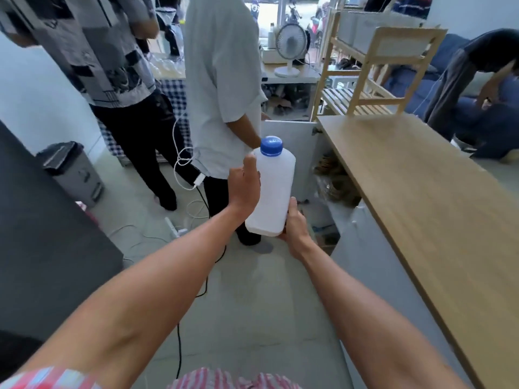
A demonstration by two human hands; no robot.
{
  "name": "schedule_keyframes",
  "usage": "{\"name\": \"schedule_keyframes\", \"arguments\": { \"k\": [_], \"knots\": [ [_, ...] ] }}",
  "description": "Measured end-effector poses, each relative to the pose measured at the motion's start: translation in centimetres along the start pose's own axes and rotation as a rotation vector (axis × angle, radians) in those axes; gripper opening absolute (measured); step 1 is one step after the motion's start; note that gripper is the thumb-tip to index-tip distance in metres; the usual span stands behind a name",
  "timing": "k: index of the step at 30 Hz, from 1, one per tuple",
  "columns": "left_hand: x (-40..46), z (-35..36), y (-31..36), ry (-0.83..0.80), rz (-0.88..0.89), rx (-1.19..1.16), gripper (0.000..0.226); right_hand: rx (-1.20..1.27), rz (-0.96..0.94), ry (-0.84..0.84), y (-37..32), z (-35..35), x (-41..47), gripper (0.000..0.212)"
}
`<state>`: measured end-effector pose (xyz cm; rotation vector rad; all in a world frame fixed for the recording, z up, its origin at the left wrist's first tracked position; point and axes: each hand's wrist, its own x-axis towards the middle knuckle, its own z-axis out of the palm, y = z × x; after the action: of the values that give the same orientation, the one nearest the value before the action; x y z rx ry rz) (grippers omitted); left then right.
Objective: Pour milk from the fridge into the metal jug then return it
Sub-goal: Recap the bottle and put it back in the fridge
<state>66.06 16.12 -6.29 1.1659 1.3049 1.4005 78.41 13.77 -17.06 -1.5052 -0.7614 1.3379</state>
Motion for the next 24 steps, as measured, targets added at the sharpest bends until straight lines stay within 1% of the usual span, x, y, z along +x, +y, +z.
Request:
{"name": "schedule_keyframes", "arguments": {
  "k": [4, 7, 11, 17, 21, 24],
  "knots": [
    [2.4, -9.3, 0.1, 0.141, 0.019, 0.008, 0.063, -0.036, -0.004, -0.147, 0.2, 9.7, 0.0, 0.055],
    [3.5, -15.8, 0.6, 0.266, 0.027, 0.043, 0.060, -0.059, 0.013, -0.279, 0.6, 16.7, -0.4, 0.064],
    [3.9, -24.3, 0.6, 0.455, 0.048, 0.140, 0.055, -0.133, 0.022, -0.409, 1.1, 25.5, -1.9, 0.075],
    [2.6, -34.8, 1.3, 0.724, 0.036, 0.160, 0.054, -0.253, 0.029, -0.639, 2.2, 36.1, -4.8, 0.073],
    [1.2, -40.3, 1.5, 0.869, 0.019, 0.137, 0.052, -0.282, 0.023, -0.794, 3.0, 41.7, -7.4, 0.066],
    [0.4, -43.9, 1.2, 0.997, 0.003, 0.121, 0.056, -0.330, 0.036, -0.889, 3.9, 45.3, -8.7, 0.063]
  ]
}}
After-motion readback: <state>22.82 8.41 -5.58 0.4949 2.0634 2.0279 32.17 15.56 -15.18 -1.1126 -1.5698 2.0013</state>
